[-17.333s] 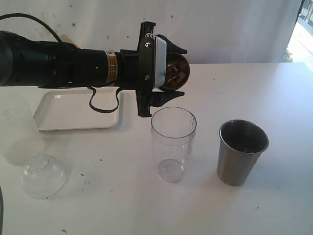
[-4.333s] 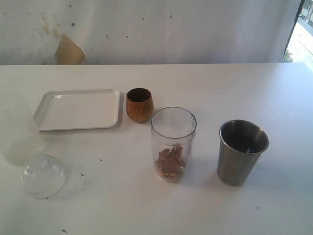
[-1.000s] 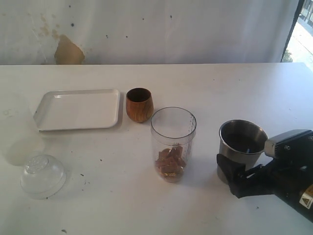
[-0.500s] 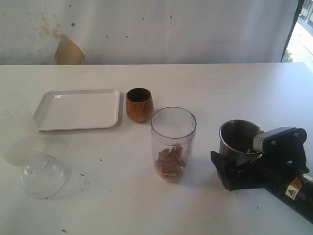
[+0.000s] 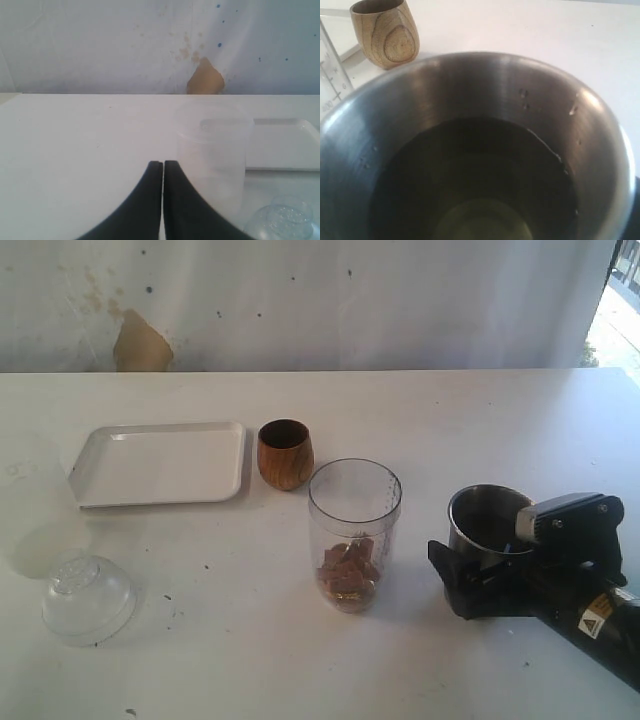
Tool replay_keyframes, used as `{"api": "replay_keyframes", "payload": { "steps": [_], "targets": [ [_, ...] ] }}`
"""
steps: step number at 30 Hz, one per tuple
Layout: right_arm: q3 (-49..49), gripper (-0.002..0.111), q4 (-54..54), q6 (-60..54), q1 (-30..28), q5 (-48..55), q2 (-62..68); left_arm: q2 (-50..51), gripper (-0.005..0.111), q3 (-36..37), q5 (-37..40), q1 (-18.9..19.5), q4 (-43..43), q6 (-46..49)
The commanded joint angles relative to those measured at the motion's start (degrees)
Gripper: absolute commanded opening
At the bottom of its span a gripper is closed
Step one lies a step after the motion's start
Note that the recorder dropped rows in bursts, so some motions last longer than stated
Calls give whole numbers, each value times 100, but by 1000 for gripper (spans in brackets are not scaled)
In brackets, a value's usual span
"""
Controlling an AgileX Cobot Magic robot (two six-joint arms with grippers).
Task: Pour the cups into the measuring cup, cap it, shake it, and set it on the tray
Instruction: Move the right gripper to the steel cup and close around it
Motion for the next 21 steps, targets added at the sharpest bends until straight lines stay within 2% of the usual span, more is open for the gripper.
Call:
{"api": "replay_keyframes", "payload": {
  "steps": [1, 15, 21],
  "targets": [
    [-21, 105, -233, 28, -11, -20, 15, -23, 1, 33, -70, -20, 18, -6],
    [-55, 105, -219, 28, -11, -67, 15, -23, 1, 33, -70, -20, 18, -6],
    [-55, 94, -84, 28, -11, -80, 15, -23, 1, 33, -70, -20, 18, -6]
  ]
}}
